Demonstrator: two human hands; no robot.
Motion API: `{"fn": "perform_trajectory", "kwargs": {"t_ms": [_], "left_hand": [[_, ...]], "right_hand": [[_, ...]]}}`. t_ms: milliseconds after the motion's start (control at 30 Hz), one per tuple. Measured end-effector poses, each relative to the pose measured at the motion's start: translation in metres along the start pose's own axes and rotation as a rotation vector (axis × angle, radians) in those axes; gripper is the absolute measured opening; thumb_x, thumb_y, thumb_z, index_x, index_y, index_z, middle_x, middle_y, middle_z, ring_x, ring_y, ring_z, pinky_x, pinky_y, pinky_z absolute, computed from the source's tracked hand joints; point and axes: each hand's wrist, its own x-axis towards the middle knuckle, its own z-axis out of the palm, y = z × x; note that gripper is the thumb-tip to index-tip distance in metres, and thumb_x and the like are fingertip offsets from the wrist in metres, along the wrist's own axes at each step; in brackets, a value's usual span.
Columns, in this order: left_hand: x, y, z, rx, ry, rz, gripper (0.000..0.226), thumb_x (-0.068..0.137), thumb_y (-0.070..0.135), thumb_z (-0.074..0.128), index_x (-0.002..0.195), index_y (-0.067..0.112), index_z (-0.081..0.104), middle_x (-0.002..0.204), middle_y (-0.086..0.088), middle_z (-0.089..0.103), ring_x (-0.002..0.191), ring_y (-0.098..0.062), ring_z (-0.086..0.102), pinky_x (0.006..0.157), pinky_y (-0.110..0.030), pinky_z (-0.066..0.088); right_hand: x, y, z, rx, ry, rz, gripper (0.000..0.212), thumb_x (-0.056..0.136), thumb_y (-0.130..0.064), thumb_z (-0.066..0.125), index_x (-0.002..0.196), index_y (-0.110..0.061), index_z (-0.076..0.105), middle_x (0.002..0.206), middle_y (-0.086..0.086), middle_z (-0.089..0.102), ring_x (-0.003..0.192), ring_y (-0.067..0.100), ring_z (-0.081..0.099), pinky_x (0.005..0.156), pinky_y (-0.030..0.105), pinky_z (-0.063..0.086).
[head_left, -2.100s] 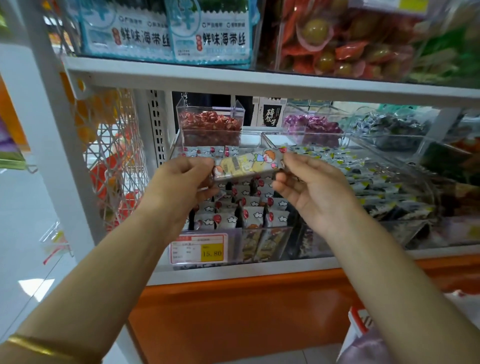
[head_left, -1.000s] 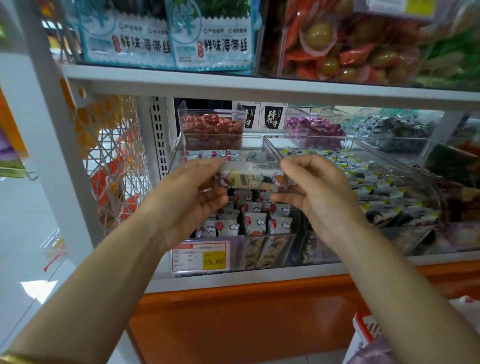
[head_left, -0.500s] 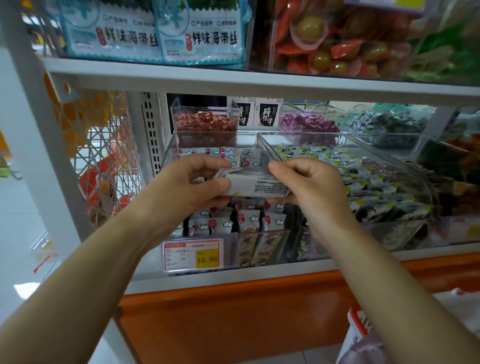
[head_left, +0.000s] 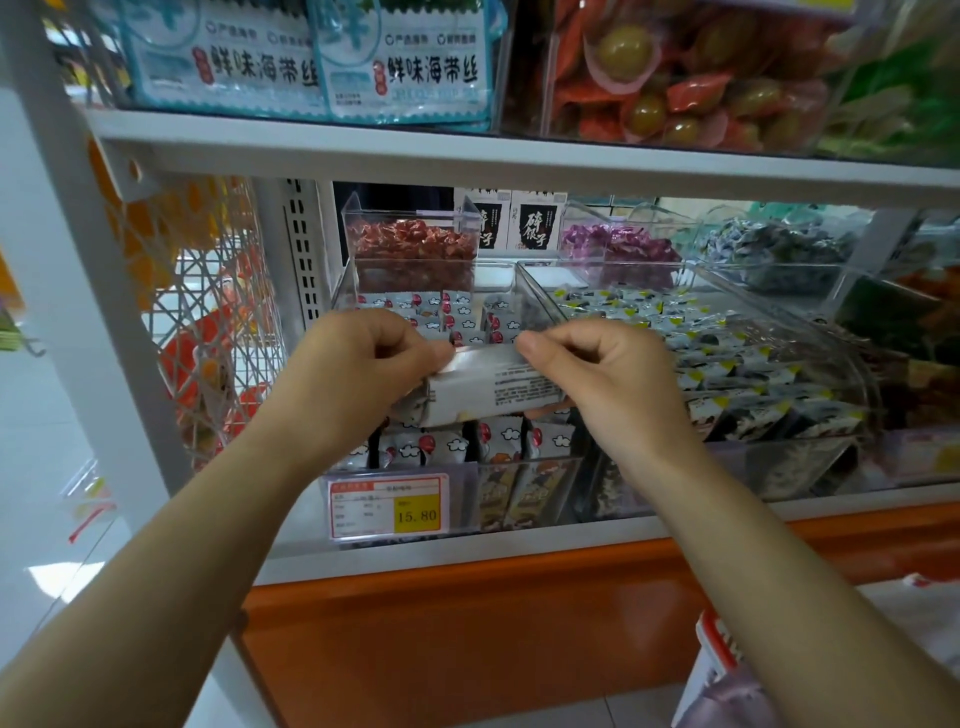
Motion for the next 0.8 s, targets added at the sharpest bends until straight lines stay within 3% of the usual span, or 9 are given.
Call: {"fn": "perform_trajectory", "kwargs": {"t_ms": [133,200,267,400,500,600,700,800], "left_hand": [[0.001,-0.001,0.000,-0.005,0.056,0.020,0.033,0.084,0.032,0.062,0.065,0.005,0.063,0.046,0.007,0.057,0.036,-0.001,0.048,0.038,-0.009,0.038],[0.000,-0.001,-0.001,-0.075,-0.028,-0.022,0.036,0.076,0.047,0.059,0.074,0.012,0.067,0.063,0.002,0.066,0.053,-0.010,0.062,0.051,-0.019,0.053],[-0.001,-0.001,-0.002,-0.118,-0.148,-0.071,0.040,0.060,0.055,0.061,0.083,0.023,0.067,0.081,0.000,0.069,0.072,-0.014,0.068,0.066,-0.025,0.058],[0.000,-0.004,-0.003,-0.123,-0.192,-0.073,0.037,0.056,0.043,0.068,0.091,0.033,0.063,0.091,0.000,0.070,0.082,-0.014,0.069,0.074,-0.024,0.057],[0.000,-0.003,-0.004,-0.197,-0.187,-0.073,0.036,0.057,0.038,0.068,0.092,0.033,0.064,0.092,0.003,0.070,0.082,-0.009,0.068,0.065,-0.011,0.052],[0.000,-0.002,-0.001,-0.224,-0.198,-0.070,0.037,0.058,0.035,0.068,0.094,0.031,0.065,0.098,0.001,0.069,0.085,-0.009,0.067,0.064,-0.007,0.050],[-0.001,-0.001,0.002,-0.251,-0.212,-0.088,0.036,0.057,0.034,0.069,0.092,0.031,0.065,0.101,-0.004,0.067,0.090,-0.016,0.067,0.068,-0.011,0.053],[-0.002,0.003,0.002,-0.344,-0.256,-0.135,0.032,0.057,0.036,0.067,0.086,0.023,0.068,0.089,-0.002,0.071,0.081,-0.013,0.069,0.065,-0.013,0.053]], "right_hand": [[0.000,0.001,0.000,0.037,-0.022,0.078,0.012,0.086,-0.023,0.064,0.077,-0.025,0.072,0.072,-0.005,0.072,0.072,0.010,0.068,0.071,0.030,0.057],[0.001,0.002,0.001,0.048,0.007,0.085,0.015,0.087,-0.023,0.063,0.075,-0.018,0.071,0.074,0.011,0.070,0.074,0.027,0.067,0.070,0.047,0.057],[0.001,0.003,0.000,0.068,0.046,0.102,0.017,0.087,-0.022,0.064,0.075,-0.010,0.068,0.078,0.018,0.067,0.074,0.034,0.066,0.066,0.054,0.056],[0.004,0.003,-0.007,0.210,0.034,0.236,0.023,0.084,-0.016,0.067,0.068,-0.001,0.063,0.079,0.024,0.065,0.072,0.031,0.069,0.053,0.038,0.059],[0.007,0.002,-0.014,0.345,-0.061,0.365,0.020,0.075,-0.018,0.071,0.067,-0.001,0.066,0.076,0.018,0.067,0.066,0.026,0.070,0.047,0.031,0.056],[0.010,0.001,-0.021,0.398,-0.128,0.446,0.016,0.059,-0.025,0.072,0.056,-0.010,0.069,0.077,0.010,0.070,0.067,0.023,0.070,0.045,0.031,0.055],[0.011,0.004,-0.026,0.456,-0.167,0.496,0.013,0.059,-0.022,0.071,0.053,-0.010,0.069,0.070,0.007,0.071,0.065,0.023,0.071,0.043,0.031,0.055],[0.010,0.006,-0.026,0.458,-0.145,0.479,0.014,0.059,-0.021,0.071,0.058,-0.008,0.068,0.065,0.006,0.071,0.061,0.023,0.070,0.040,0.028,0.054]]}}
